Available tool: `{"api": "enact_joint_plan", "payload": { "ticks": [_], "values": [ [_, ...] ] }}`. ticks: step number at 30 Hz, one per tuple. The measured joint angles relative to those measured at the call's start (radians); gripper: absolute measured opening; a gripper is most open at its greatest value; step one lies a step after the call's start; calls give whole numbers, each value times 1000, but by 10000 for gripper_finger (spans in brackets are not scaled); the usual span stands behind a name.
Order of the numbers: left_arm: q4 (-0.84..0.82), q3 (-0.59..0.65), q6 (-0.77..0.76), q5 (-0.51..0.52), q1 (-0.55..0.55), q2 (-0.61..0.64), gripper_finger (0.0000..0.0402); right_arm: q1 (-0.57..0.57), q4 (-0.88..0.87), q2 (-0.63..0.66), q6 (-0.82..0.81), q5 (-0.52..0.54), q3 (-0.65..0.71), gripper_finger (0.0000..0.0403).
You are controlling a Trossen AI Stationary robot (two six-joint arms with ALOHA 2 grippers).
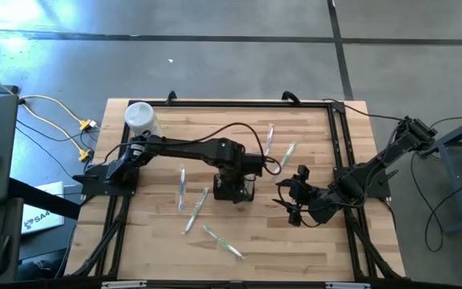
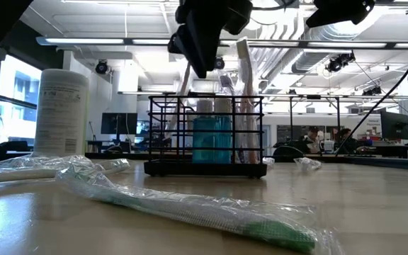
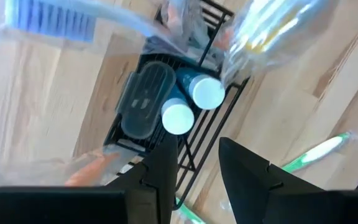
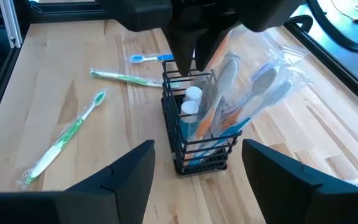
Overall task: Pick & Place toothbrushing station
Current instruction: Put the blue toothbrush into the black mesh
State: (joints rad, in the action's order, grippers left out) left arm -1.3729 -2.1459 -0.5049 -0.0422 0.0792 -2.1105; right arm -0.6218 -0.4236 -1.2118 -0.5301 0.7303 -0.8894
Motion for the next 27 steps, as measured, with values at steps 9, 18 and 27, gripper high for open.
{"api": "enact_joint_plan", "payload": {
  "ticks": [9, 18, 27],
  "values": [
    [-19, 0, -3, 5, 6, 0, 118, 0, -19, 0, -17, 0, 0, 235],
    [-22, 2, -3, 19, 43, -1, 118, 0, -21, 0, -22, 0, 0, 235],
    [-22, 2, -2, 22, 55, -1, 118, 0, -21, 0, -27, 0, 0, 235]
  ]
}}
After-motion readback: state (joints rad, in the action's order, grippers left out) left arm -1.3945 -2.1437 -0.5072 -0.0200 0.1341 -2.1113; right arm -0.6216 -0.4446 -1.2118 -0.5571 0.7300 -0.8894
